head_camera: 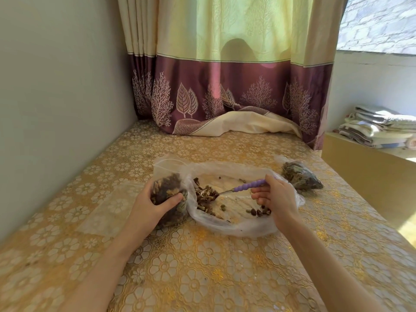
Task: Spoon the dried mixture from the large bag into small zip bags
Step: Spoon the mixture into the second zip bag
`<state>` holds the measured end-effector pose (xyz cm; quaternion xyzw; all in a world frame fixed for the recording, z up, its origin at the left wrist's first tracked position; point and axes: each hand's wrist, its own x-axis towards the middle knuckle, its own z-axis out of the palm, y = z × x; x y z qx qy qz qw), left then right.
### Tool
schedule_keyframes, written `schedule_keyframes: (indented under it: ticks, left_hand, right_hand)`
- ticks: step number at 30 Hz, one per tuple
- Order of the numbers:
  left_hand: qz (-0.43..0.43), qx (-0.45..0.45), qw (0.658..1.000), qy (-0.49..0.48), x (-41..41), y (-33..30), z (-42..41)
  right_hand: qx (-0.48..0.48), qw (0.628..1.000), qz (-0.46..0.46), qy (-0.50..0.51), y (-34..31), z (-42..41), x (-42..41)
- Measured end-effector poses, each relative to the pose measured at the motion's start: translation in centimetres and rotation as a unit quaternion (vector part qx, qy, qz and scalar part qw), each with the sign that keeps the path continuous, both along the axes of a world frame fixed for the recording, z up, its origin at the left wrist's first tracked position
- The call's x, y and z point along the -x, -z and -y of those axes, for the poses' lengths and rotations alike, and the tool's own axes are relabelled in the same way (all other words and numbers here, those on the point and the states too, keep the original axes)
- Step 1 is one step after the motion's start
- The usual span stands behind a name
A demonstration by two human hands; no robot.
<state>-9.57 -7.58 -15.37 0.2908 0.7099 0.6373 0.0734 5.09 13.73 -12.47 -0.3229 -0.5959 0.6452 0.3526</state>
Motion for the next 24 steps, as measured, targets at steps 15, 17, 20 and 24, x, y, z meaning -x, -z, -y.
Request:
schedule_keyframes:
  ticks: [15, 17, 20, 24]
  left_hand:
    - [0.018, 0.002, 1.0, 0.008, 0.0, -0.1, 0.0]
    - [0.019, 0.004, 1.0, 0.008, 0.0, -0.2, 0.1]
    - [0.021, 0.004, 1.0, 0.013, 0.0, -0.2, 0.1]
    - [0.029, -0.002, 0.999, 0.022, 0.0, -0.2, 0.2]
  right_hand:
    - [0.002, 0.988, -0.142, -0.054, -6.9, 1.0, 1.3]
    - [-0.011, 0.987, -0.144, -0.076, -7.4, 1.7, 1.9]
    - [-0.046, 0.983, -0.141, -0.113, -7.8, 3.1, 2.6]
    - [-0.178, 0.958, -0.154, -0.164, -7.6, 4.7, 2.9]
